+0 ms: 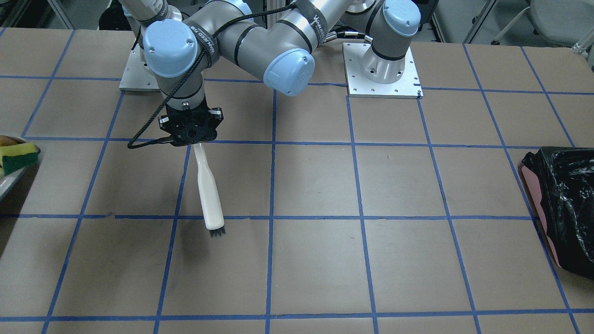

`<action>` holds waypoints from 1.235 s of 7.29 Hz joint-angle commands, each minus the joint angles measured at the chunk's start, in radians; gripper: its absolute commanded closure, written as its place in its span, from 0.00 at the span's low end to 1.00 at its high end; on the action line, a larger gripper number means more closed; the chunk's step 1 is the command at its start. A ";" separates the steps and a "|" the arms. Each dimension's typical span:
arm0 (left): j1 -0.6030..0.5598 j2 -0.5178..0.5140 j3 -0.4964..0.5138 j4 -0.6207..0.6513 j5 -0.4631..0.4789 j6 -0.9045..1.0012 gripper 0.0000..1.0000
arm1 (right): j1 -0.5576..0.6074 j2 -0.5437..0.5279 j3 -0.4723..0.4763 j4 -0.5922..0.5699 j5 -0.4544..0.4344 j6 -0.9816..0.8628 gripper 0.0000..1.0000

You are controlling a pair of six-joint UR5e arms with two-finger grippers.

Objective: Sweep and dump trash in nearest bin
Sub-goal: 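Lift the loaded dustpan away with the right gripper while the left draws the brush back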

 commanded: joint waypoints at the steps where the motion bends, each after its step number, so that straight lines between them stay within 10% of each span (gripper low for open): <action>1: 0.051 0.083 -0.123 -0.009 0.049 0.180 1.00 | -0.089 0.036 -0.081 0.039 0.004 -0.069 1.00; 5: 0.071 0.207 -0.327 0.005 0.051 0.307 1.00 | -0.227 0.231 -0.319 0.030 -0.010 -0.187 1.00; 9: 0.114 0.255 -0.428 0.003 0.053 0.417 1.00 | -0.154 0.271 -0.368 -0.117 -0.399 -0.182 1.00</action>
